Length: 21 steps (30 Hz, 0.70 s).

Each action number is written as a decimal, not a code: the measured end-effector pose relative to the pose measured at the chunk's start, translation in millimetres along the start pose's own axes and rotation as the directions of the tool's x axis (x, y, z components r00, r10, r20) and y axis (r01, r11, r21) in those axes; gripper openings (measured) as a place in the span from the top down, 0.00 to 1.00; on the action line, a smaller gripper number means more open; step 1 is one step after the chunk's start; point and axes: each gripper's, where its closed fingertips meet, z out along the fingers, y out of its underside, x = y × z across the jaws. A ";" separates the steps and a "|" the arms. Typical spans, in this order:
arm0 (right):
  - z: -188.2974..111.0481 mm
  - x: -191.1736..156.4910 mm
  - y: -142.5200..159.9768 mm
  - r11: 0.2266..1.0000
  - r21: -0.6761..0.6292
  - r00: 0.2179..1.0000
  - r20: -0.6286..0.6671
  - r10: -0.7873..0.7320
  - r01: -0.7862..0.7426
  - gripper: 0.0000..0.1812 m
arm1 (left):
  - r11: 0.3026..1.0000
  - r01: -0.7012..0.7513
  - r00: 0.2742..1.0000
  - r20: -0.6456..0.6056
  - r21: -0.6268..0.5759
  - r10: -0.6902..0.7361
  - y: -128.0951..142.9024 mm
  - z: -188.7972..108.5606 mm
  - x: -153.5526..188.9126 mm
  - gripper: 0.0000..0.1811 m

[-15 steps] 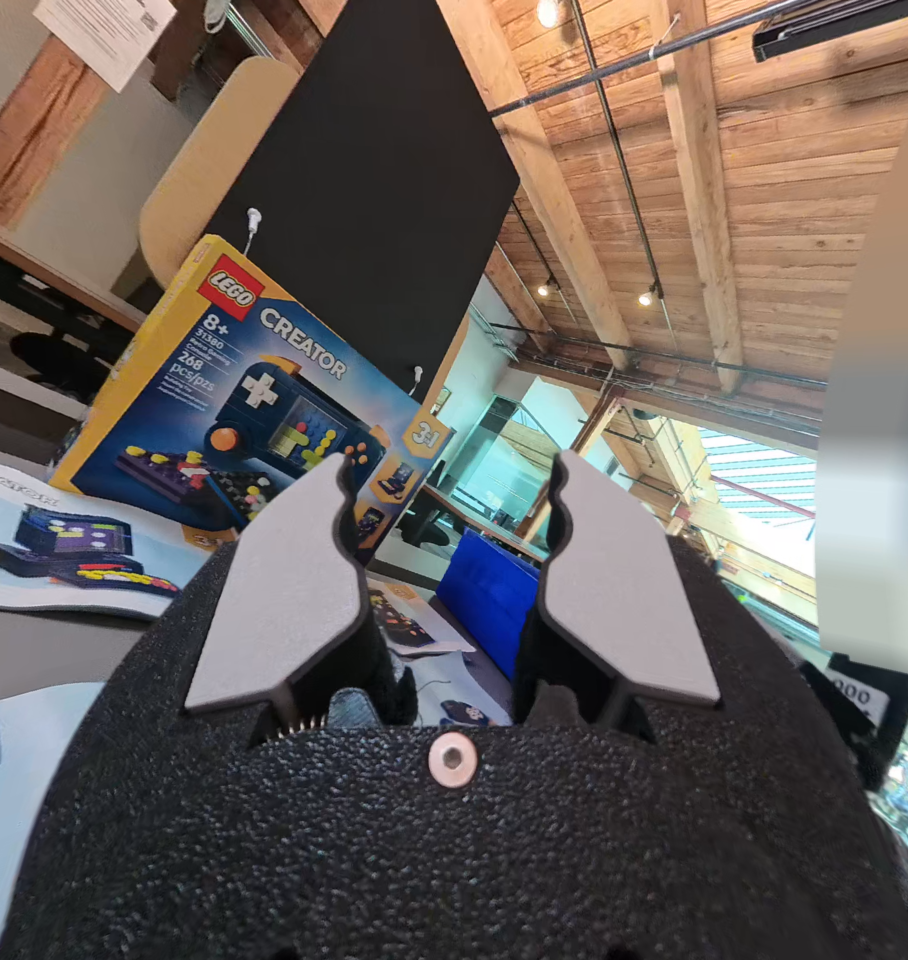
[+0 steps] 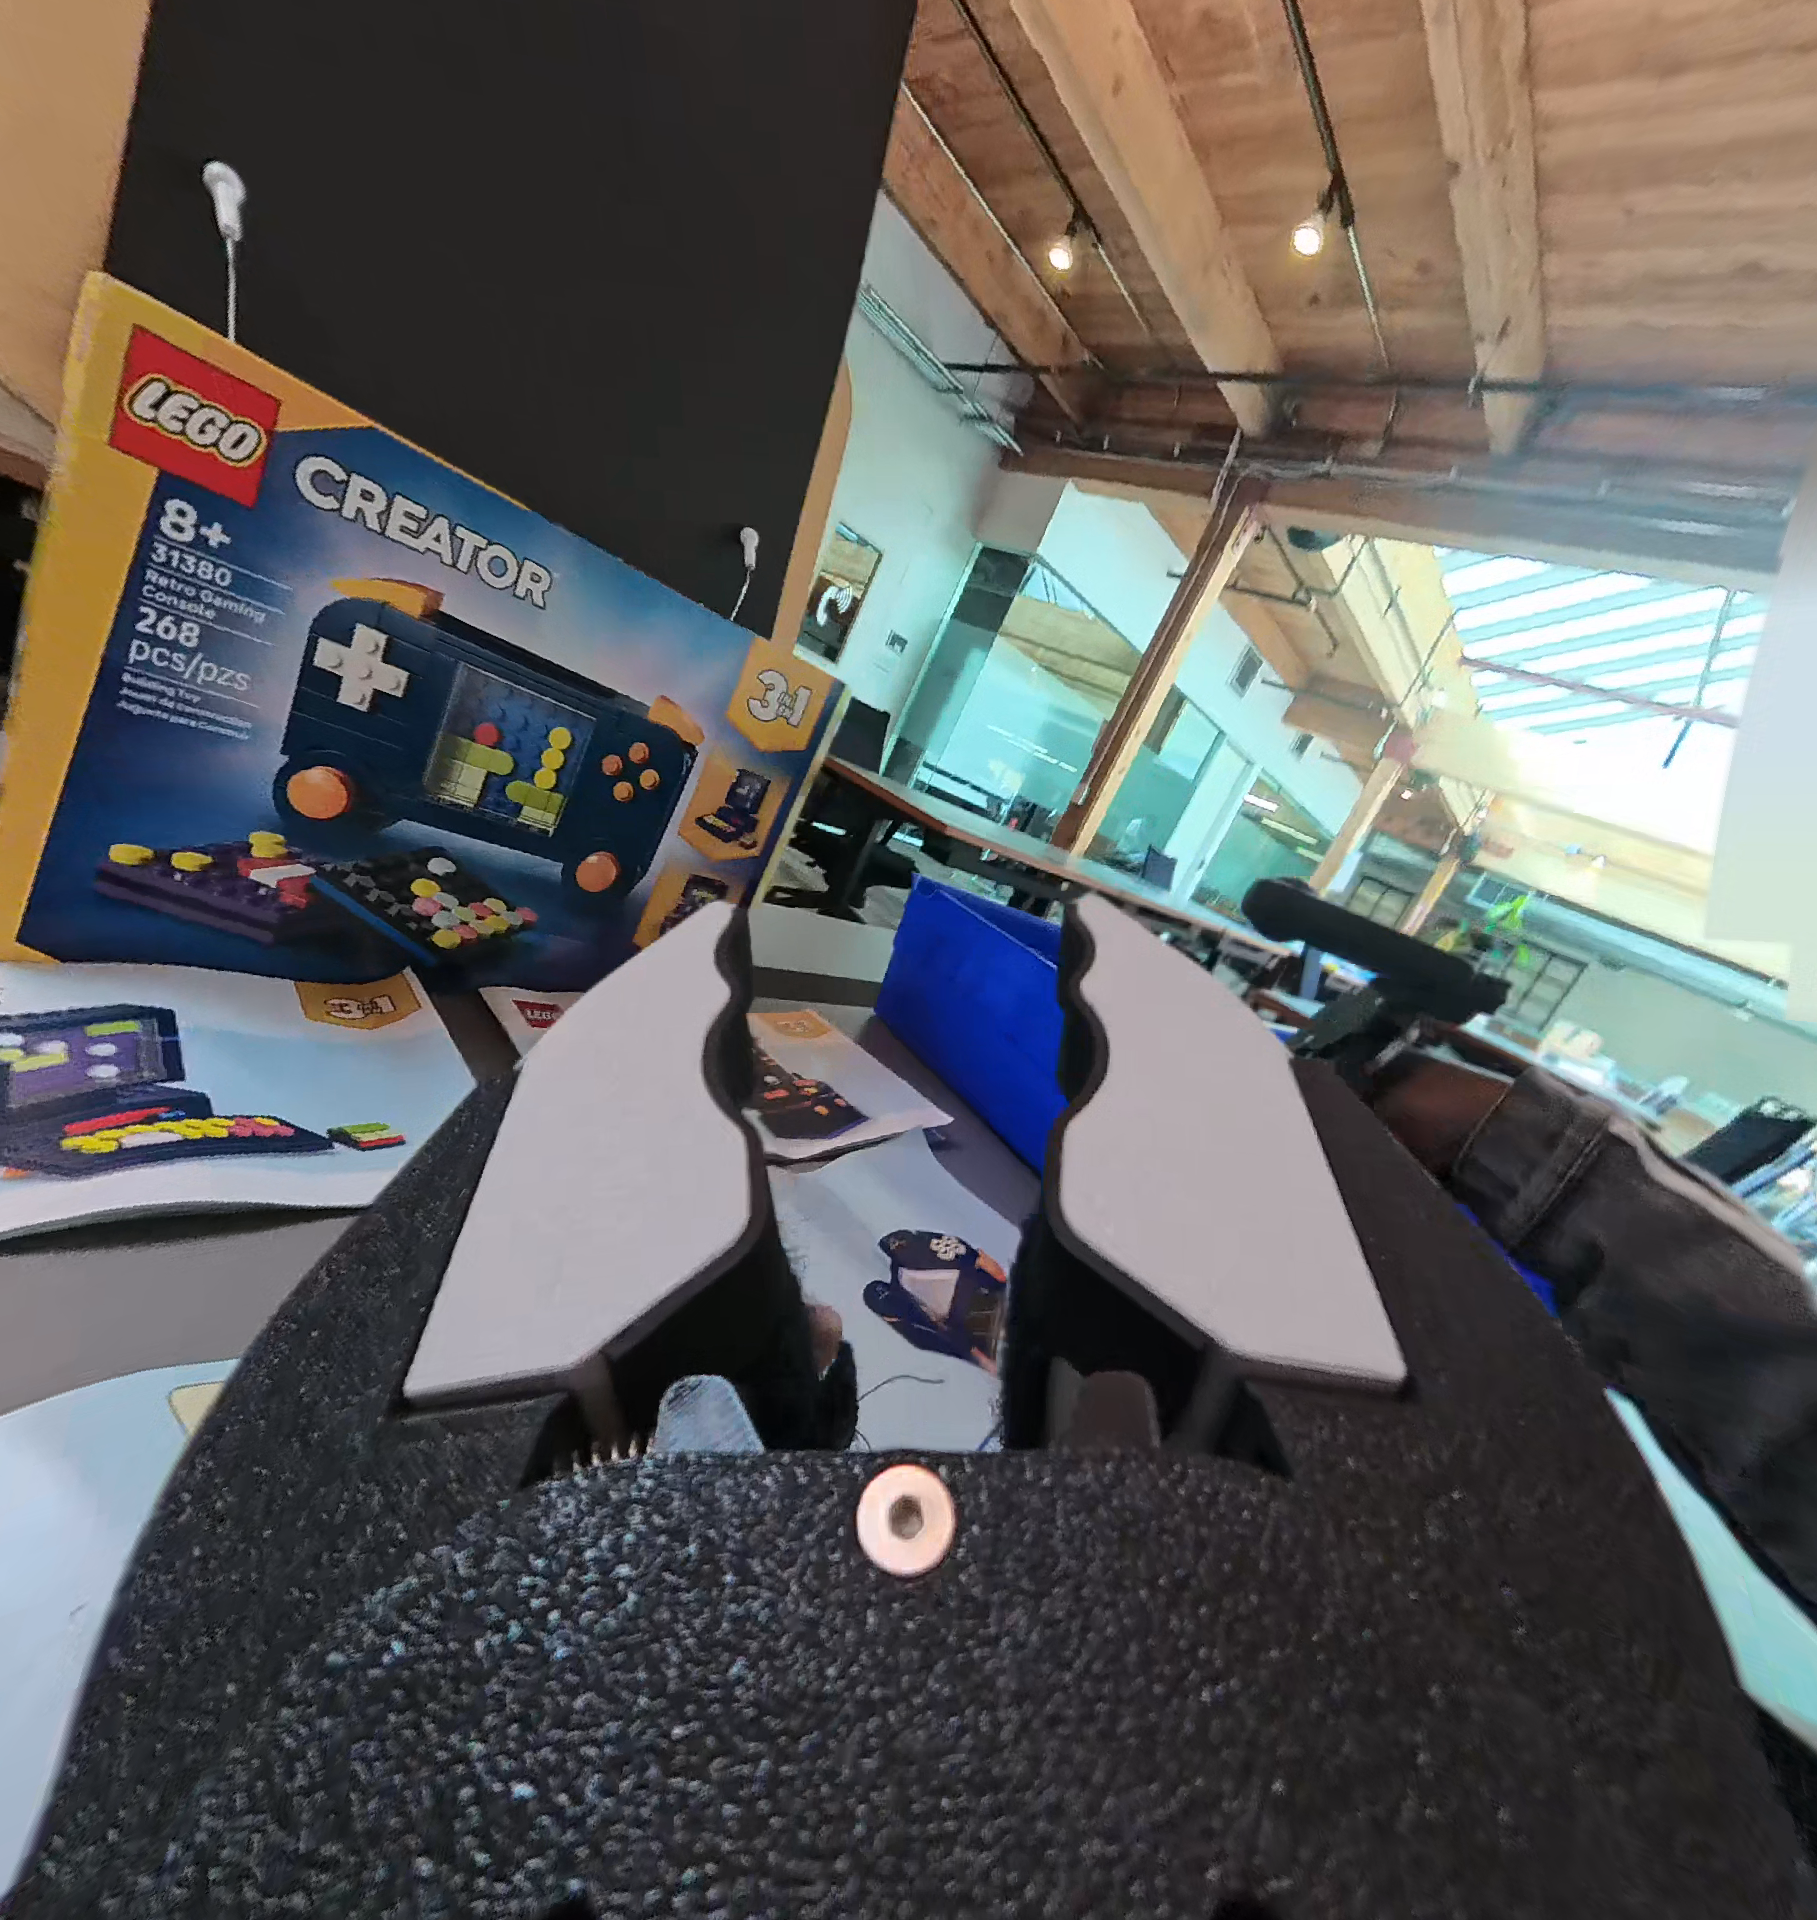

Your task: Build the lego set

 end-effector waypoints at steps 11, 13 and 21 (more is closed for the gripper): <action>20.4 17.7 -7.4 1.000 -0.017 0.999 -0.048 0.026 -0.026 0.96 | 0.913 -0.408 0.913 -0.033 -0.004 0.408 -0.2 -0.2 25.7 0.69; 20.1 17.8 -7.7 1.000 -0.001 0.999 -0.053 0.004 -0.004 0.96 | 0.857 -0.510 0.858 0.116 0.072 0.501 -30.1 -12.2 13.3 0.72; -39.1 -20.2 -44.4 0.950 0.311 1.000 0.025 -0.014 0.006 0.96 | 0.879 -0.345 0.902 0.375 0.328 0.214 -92.1 -64.6 -36.8 0.76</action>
